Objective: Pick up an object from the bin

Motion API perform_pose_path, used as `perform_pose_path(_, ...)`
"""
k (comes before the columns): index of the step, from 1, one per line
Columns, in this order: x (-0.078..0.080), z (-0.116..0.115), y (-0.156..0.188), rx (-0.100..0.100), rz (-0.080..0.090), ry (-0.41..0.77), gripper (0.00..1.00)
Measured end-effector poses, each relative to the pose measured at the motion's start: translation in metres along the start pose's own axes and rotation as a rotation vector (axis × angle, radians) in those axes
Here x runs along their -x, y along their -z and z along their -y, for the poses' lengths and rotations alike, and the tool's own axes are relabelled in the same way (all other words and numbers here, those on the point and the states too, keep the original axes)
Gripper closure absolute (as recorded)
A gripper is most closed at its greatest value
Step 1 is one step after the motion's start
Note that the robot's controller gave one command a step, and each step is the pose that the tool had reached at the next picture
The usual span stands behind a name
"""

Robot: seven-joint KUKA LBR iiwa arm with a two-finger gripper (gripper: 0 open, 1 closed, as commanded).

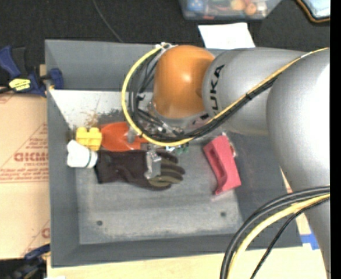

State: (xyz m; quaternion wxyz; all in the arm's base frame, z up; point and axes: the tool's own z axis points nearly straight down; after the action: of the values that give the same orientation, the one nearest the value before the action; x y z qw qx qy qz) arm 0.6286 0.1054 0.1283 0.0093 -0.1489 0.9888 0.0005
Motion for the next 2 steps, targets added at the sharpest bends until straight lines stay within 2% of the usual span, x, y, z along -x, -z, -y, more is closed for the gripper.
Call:
perform_pose_path(1, 0.008, 0.05, -0.052, -0.001, 0.007, 0.084, 0.0)
perform_pose_path(2, -0.052, 0.049, -0.056, 0.004, 0.003, 0.145, 0.0)
